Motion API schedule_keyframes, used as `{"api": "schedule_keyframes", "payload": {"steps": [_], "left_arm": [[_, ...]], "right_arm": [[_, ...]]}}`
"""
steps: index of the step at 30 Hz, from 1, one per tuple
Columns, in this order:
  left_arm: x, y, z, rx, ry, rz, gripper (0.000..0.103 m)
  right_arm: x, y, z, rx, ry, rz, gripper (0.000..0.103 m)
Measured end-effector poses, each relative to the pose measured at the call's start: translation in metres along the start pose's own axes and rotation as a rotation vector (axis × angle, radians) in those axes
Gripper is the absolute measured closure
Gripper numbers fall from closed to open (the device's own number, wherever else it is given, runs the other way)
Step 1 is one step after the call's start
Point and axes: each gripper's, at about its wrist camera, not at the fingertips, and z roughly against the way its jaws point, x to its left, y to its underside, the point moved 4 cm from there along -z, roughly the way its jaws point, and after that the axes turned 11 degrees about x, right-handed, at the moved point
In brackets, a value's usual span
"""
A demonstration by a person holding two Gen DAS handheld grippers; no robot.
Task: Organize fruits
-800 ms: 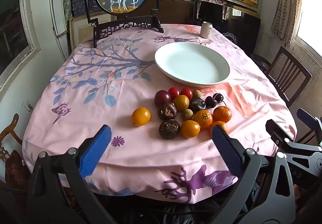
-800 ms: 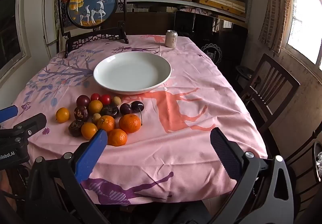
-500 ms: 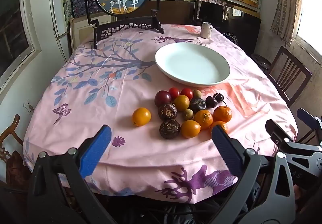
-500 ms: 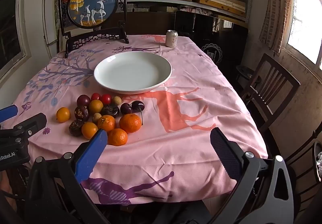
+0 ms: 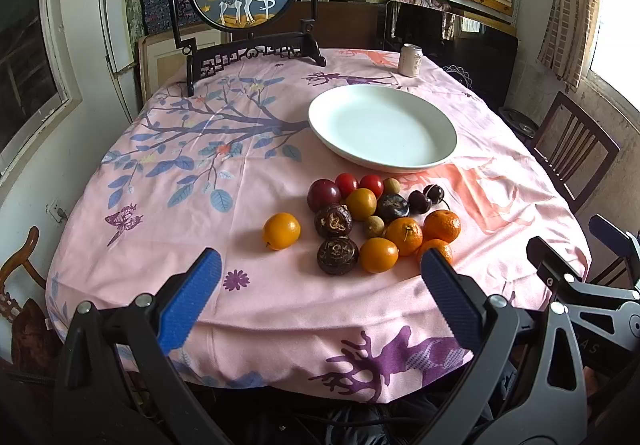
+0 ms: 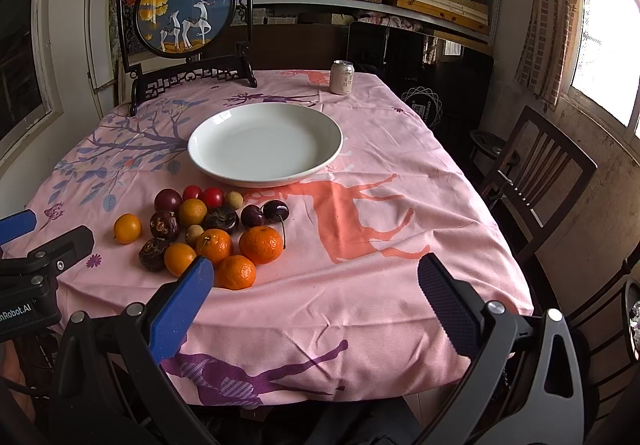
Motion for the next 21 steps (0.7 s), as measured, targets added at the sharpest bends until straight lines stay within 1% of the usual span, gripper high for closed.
{"api": "schedule_keyframes", "payload": {"steps": [2, 15, 20, 21], "left_arm": [[0.0049, 0.0000, 0.0022, 0.000, -0.001, 0.000, 0.002], [0.0044, 0.0001, 0.0015, 0.000, 0.000, 0.000, 0.002], [0.0046, 0.0003, 0.0018, 0.000, -0.001, 0.001, 0.002], [0.0044, 0.0001, 0.0015, 0.000, 0.000, 0.002, 0.002]], "right_arm": [[0.0001, 0.0001, -0.0001, 0.000, 0.000, 0.000, 0.001], [0.0006, -0.0004, -0.0006, 0.001, -0.001, -0.001, 0.001], [-0.0048, -0.0010, -0.0032, 0.002, -0.005, 0.000, 0.001], [-0.0004, -0.0009, 0.0018, 0.004, -0.009, 0.000, 0.001]]}}
